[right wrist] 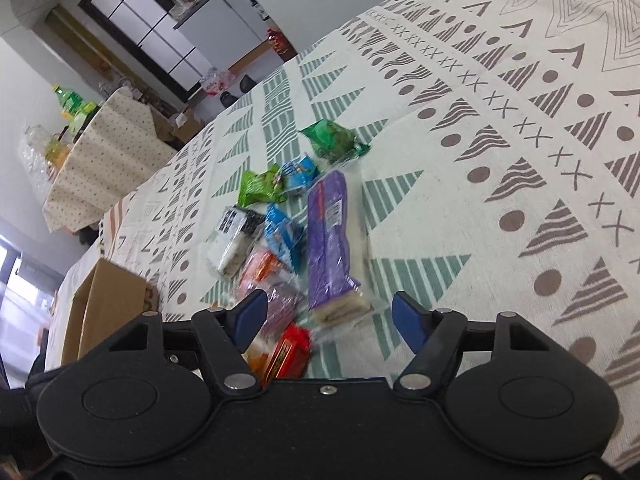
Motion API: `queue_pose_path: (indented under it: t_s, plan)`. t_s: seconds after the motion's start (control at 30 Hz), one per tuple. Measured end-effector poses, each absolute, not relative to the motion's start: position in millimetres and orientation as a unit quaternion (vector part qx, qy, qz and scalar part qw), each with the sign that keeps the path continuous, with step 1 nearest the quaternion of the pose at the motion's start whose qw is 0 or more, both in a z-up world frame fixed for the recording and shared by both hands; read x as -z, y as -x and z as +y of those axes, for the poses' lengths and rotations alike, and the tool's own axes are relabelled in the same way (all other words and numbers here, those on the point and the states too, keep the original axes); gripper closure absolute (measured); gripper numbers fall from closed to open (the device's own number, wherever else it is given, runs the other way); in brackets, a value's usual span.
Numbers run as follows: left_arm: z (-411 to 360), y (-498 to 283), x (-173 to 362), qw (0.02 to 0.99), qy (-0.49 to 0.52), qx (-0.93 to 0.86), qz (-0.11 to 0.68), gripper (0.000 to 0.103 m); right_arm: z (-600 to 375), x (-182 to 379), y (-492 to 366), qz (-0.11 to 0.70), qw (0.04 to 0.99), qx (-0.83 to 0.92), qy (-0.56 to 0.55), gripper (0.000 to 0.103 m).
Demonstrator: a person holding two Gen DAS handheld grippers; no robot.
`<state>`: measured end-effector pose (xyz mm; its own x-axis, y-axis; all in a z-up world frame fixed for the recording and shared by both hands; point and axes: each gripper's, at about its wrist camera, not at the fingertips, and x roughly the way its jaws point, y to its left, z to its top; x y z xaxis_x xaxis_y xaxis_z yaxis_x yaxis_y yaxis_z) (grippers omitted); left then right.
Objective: Organize snacks
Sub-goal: 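Grasp the orange-wrapped bread roll with left tool while right tool grasps purple bar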
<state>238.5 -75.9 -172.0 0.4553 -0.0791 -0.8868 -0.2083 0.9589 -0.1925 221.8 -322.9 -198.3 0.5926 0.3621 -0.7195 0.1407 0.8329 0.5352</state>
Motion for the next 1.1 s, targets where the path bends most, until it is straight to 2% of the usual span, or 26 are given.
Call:
queue_pose_path:
  t_s: [0.17, 0.33, 0.43, 0.53, 0.6, 0.7, 0.77, 0.87, 1.1]
  plan:
    - [-81.2, -250.4, 180.9, 0.836, 0.148, -0.046, 0.527, 0.021, -318.4, 206.1, -234.9, 0.448, 0.848, -0.065, -0.274, 0.036]
    - [-87.4, -259.7, 187.9, 0.831, 0.148, -0.05, 0.533, 0.029, -314.2, 212.5, -244.7, 0.45, 0.849, -0.066, -0.268, 0.037]
    - [-88.6, -262.8, 192.4, 0.83, 0.152, -0.053, 0.533, 0.034, -312.1, 215.0, -248.3, 0.448, 0.851, -0.065, -0.267, 0.042]
    - [-88.5, -263.5, 197.7, 0.831, 0.151, -0.062, 0.532, 0.044, -309.0, 217.5, -250.7, 0.449, 0.853, -0.063, -0.259, 0.048]
    - [-89.0, -261.7, 196.4, 0.835, 0.148, -0.067, 0.526, 0.056, -305.5, 218.4, -250.6, 0.45, 0.857, -0.061, -0.245, 0.051]
    - [-88.6, -258.3, 194.8, 0.836, 0.149, -0.064, 0.525, 0.067, -298.5, 217.6, -250.0, 0.453, 0.862, -0.061, -0.217, 0.062]
    - [-88.0, -255.8, 193.2, 0.835, 0.152, -0.061, 0.525, 0.069, -296.9, 217.5, -249.3, 0.456, 0.862, -0.065, -0.212, 0.068]
    - [-87.8, -250.7, 187.4, 0.84, 0.15, -0.059, 0.518, 0.069, -298.3, 214.9, -247.2, 0.456, 0.861, -0.066, -0.214, 0.071]
    - [-82.6, -240.9, 163.3, 0.853, 0.148, -0.054, 0.498, 0.069, -300.3, 201.7, -237.2, 0.444, 0.864, -0.07, -0.228, 0.074]
